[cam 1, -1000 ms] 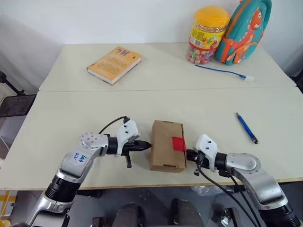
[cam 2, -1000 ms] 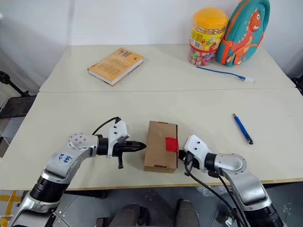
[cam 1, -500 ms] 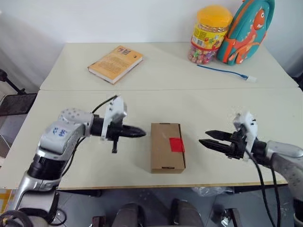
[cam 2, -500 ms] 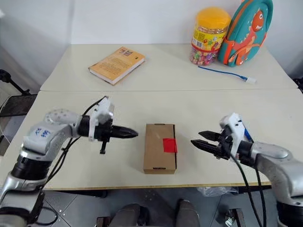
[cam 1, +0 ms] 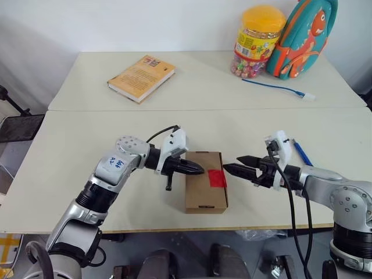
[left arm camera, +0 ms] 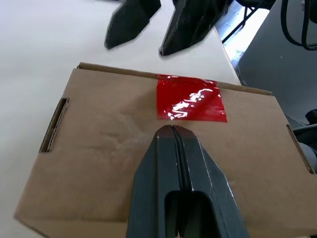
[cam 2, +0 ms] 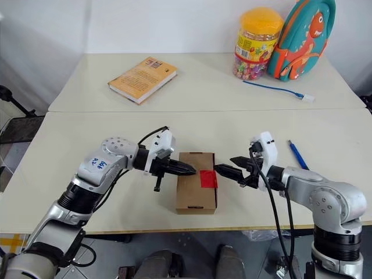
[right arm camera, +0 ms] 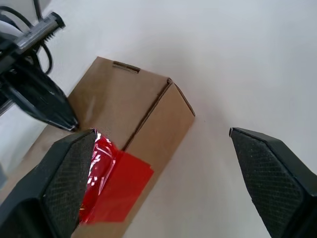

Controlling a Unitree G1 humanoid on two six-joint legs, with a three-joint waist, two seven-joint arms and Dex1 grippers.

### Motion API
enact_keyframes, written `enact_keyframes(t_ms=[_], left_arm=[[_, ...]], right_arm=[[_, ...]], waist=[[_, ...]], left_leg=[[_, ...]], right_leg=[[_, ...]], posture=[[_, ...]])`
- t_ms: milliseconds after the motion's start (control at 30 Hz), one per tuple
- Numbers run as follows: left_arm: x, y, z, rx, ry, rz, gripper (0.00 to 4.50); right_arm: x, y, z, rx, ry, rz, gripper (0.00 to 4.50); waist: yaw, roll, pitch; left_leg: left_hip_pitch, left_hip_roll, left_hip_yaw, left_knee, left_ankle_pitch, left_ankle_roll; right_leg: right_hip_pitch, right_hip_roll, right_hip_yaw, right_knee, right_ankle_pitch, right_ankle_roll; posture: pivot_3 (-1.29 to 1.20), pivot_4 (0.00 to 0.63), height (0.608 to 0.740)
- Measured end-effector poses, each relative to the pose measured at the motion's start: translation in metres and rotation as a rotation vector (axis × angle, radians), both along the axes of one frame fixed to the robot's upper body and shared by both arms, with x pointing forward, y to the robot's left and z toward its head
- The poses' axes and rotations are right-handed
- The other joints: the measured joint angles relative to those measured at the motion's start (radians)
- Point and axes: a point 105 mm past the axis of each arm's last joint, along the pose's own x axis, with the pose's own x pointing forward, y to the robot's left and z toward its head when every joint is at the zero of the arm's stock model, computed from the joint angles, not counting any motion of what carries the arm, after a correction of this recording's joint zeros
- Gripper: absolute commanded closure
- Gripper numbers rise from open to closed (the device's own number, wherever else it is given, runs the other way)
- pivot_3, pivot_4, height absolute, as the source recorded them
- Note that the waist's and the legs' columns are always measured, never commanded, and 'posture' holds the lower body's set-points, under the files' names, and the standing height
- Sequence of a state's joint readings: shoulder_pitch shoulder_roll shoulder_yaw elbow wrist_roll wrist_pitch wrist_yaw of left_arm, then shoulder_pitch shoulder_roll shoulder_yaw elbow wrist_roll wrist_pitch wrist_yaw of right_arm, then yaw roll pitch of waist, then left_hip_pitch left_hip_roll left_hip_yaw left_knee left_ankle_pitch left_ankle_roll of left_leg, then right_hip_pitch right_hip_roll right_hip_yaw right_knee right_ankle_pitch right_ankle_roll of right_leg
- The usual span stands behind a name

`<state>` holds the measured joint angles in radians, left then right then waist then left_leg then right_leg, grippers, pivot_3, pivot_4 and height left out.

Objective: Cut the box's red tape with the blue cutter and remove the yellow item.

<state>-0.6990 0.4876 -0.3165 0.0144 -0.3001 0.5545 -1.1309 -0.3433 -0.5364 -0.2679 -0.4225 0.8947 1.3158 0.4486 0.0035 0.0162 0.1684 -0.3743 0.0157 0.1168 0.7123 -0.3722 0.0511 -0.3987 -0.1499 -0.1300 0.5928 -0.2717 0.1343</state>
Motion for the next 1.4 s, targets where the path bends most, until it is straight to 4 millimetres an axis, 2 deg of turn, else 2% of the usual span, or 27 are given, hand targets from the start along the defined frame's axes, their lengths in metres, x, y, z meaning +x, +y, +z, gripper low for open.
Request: enact_keyframes(t_ms=[133, 467, 667, 900, 1133, 1200, 1300, 1400], left_arm=[[0.001, 0.000, 0.000, 0.006, -0.013, 0.001, 4.50], [-0.002, 0.001, -0.003, 0.012, -0.020, 0.001, 4.50], [-0.006, -0.001, -0.006, 0.013, -0.034, -0.015, 4.50], [-0.007, -0.002, -0.007, 0.016, -0.034, -0.015, 4.50], [-0.007, -0.004, -0.009, 0.018, -0.040, -0.019, 4.50], [-0.007, -0.006, -0.010, 0.016, -0.038, -0.013, 4.50], [-0.006, -0.007, -0.011, 0.014, -0.031, -0.003, 4.50], [-0.006, -0.007, -0.011, 0.020, -0.034, 0.000, 4.50]], right_arm=[[0.001, 0.001, -0.009, -0.034, 0.027, -0.011, 0.02], [0.002, -0.005, -0.014, -0.018, 0.051, -0.025, 0.02], [0.000, -0.015, -0.016, -0.031, 0.047, -0.031, 0.02], [0.001, -0.016, -0.016, -0.032, 0.054, -0.032, 0.02], [0.001, -0.020, -0.022, 0.081, 0.133, -0.063, 0.02], [0.002, -0.027, -0.026, 0.133, 0.178, -0.114, 0.02], [0.002, -0.045, -0.033, 0.117, 0.206, -0.198, 0.02], [0.002, -0.045, -0.033, 0.106, 0.203, -0.202, 0.02]], waist=[[0.000, 0.000, 0.000], [0.001, 0.000, 0.000], [0.021, -0.001, -0.002], [0.022, -0.002, -0.002], [0.022, -0.002, -0.003], [0.023, -0.002, -0.003], [0.021, -0.001, -0.003], [0.019, 0.000, -0.004]], left_leg=[[0.000, 0.000, 0.000, 0.000, 0.000, 0.000], [0.002, 0.000, 0.000, 0.001, 0.000, 0.000], [0.003, 0.000, -0.001, 0.001, -0.001, 0.002], [0.004, 0.000, -0.002, 0.001, -0.001, 0.002], [0.004, -0.001, -0.003, 0.001, -0.001, 0.002], [0.004, -0.002, -0.004, 0.002, -0.001, 0.002], [0.003, -0.003, -0.005, 0.001, -0.002, 0.003], [0.004, -0.003, -0.005, 0.001, -0.002, 0.003]], right_leg=[[0.000, 0.000, 0.000, 0.000, 0.000, 0.000], [0.002, 0.000, 0.000, 0.000, 0.000, 0.000], [0.005, -0.001, 0.000, -0.002, 0.000, 0.000], [0.006, -0.003, 0.000, -0.002, 0.000, 0.000], [0.006, -0.005, 0.000, -0.002, 0.000, 0.000], [0.007, -0.007, -0.001, -0.002, 0.000, 0.000], [0.007, -0.012, 0.000, -0.001, 0.000, 0.000], [0.007, -0.012, -0.002, -0.001, 0.000, 0.000]], posture=[[0.00, 0.150, 0.740], [0.00, 0.150, 0.740], [0.00, 0.150, 0.740], [0.00, 0.150, 0.740], [0.00, 0.150, 0.740], [0.00, 0.150, 0.740], [0.00, 0.150, 0.740], [0.00, 0.150, 0.740]])
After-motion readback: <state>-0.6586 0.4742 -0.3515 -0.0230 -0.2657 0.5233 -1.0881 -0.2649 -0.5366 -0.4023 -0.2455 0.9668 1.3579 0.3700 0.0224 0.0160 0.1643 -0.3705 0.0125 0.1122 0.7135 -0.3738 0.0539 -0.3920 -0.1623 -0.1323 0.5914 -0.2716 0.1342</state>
